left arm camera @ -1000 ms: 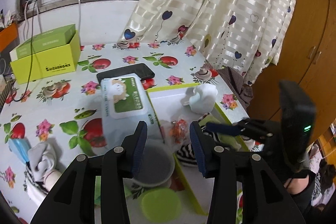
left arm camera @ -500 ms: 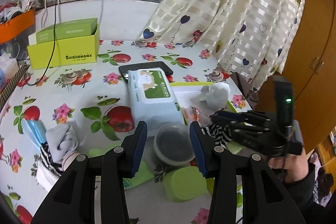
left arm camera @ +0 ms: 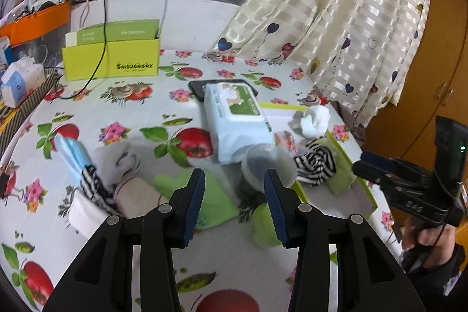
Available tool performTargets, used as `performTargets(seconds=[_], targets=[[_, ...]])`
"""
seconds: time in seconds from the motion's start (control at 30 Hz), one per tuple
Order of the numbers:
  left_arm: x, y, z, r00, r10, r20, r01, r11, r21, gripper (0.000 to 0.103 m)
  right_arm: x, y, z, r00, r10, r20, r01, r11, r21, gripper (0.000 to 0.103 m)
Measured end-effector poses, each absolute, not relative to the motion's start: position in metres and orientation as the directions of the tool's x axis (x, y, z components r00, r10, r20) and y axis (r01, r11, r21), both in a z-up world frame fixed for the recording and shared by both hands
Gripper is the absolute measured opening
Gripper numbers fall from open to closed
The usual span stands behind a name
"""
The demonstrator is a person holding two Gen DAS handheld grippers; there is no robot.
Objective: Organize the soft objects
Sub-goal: 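Withdraw both tools from the tray back toward the pile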
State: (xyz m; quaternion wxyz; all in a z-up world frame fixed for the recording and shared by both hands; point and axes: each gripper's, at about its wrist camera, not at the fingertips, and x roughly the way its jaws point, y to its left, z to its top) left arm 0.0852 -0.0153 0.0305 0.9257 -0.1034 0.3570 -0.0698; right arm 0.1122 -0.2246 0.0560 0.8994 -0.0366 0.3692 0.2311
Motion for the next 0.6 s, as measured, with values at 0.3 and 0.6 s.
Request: performTargets(seconds=[0.3, 0.6], targets=[[0.056, 0.008, 0.017, 0.726, -0.188, -0.661, 0.014, 0.966, -0.259, 0.043, 0.083, -0.202, 0.059, 0.603, 0.418, -0.679, -0.488, 0.867, 0.101, 0.046], [0.038, 0.032, 0.014, 0.737, -0.152, -0.658, -0.045, 0.961, -0.272, 0.044, 0.07, -0.187, 0.061, 0.593, 0.438, -0.676, -0.518, 0.85, 0.096, 0.046]])
